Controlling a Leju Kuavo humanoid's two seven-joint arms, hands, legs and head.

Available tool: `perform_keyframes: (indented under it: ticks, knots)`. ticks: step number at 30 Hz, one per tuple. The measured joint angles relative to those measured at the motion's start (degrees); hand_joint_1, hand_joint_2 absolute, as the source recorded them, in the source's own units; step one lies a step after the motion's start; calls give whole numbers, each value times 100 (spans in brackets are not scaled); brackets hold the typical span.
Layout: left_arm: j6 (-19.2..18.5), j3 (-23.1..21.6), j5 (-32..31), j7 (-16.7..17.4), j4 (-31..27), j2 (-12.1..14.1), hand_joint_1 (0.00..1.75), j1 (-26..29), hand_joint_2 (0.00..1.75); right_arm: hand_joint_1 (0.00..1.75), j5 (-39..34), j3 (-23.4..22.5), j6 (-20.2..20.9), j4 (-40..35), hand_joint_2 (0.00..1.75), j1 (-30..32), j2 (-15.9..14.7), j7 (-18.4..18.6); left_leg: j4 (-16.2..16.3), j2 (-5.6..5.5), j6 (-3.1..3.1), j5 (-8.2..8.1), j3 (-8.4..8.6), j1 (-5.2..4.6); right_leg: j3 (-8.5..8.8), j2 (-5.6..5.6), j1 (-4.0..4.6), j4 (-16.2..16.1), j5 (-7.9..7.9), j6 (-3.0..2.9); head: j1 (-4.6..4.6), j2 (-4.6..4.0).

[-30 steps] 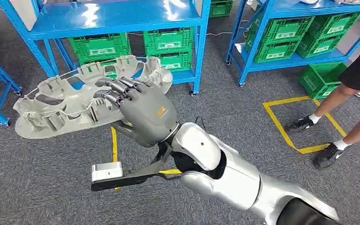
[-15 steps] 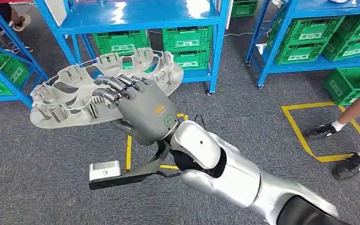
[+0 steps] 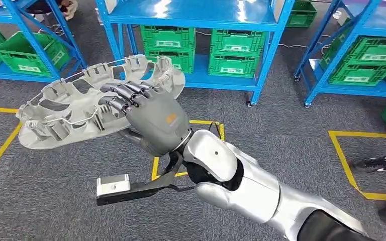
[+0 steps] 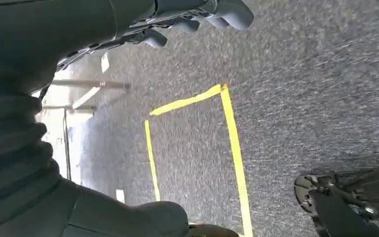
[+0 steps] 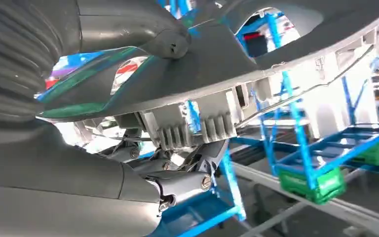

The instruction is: Take the parts from the cabinet and place them on the table.

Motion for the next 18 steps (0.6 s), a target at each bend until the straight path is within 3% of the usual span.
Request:
perform_keyframes:
  ticks: [2,3,4,5,6,8,9,10,11,12,13,14,15,16,17,18]
  knots:
    - [-7,0,-15,0,0,0,0,1,175,175,7,0,18,0,175,-2,-9,15,30,-170,-29,25,-34,5,461,51,-9,-810,433,-40,0,0]
    - [-9,0,-24,0,0,-4,0,-4,175,175,9,0,20,0,175,-6,-9,13,46,-242,-45,35,-47,7,760,160,-17,-1349,649,-63,0,0]
    - [-9,0,-37,0,0,-9,0,-6,175,175,11,0,20,0,175,-12,-9,7,57,-300,-71,51,-76,26,928,485,-39,-1700,598,-95,-2,0]
    - [-9,0,-48,2,0,-7,0,-20,175,175,15,0,17,-2,175,-14,-9,0,86,-361,-126,71,-122,-14,915,535,-32,-1746,638,-75,-7,0]
    - [-13,0,-50,2,0,-4,0,-20,175,175,20,-2,20,-7,175,-16,-13,2,58,-401,-179,106,-150,15,891,433,-13,-1728,652,-92,-7,0]
    - [-15,0,-50,2,2,-4,0,-2,175,175,22,0,20,-7,175,-20,-13,2,-16,-507,-271,167,-165,44,886,348,31,-1736,687,-164,-11,0]
    - [-15,0,-50,4,2,13,0,1,175,175,26,0,24,-7,175,-23,-11,2,4,-510,-289,170,-203,44,894,236,-37,-1803,735,-218,-9,0]
    - [-15,0,-50,13,2,9,0,4,175,175,35,2,39,-9,175,-16,-11,11,131,-178,-289,69,-265,-5,897,166,-31,-1819,754,-260,-45,0]
    - [-20,0,-50,31,2,4,0,-11,175,175,48,2,46,-15,175,-18,-11,9,448,51,-305,-151,-405,-13,880,94,-25,-1819,765,-291,-92,0]
    - [-22,0,-50,39,2,4,0,-23,175,175,52,2,52,-15,175,-15,-11,9,907,173,-328,-405,-603,-8,860,6,-10,-1818,770,-301,-92,0]
    - [-24,0,-50,61,2,4,0,-29,175,175,61,2,55,-15,175,-8,-13,2,1390,224,-344,-629,-803,-6,843,-88,4,-1816,776,-310,-92,0]
    - [-24,0,-50,70,2,4,0,-26,175,175,68,2,55,-15,175,-5,-13,2,1723,240,-349,-745,-925,-6,829,-172,14,-1814,782,-317,-92,0]
    - [-24,0,-50,74,4,4,0,-20,175,175,68,4,59,-15,175,-3,-13,2,1790,248,-351,-731,-918,-6,821,-253,19,-1811,786,-318,-92,0]
    - [-24,0,-50,90,4,4,0,-15,175,175,68,7,63,-15,175,-3,-13,4,1575,258,-342,-599,-757,-7,817,-334,25,-1805,787,-317,-92,0]
    - [-24,0,-50,87,4,4,0,-13,175,175,68,7,66,-15,175,-4,-13,4,1090,292,-322,-379,-445,-9,818,-417,31,-1799,787,-316,-94,0]
    - [-24,0,-50,87,2,9,0,-16,175,175,68,7,68,-15,175,-4,-13,7,536,395,-293,-182,-109,-17,822,-488,35,-1788,784,-312,-92,0]
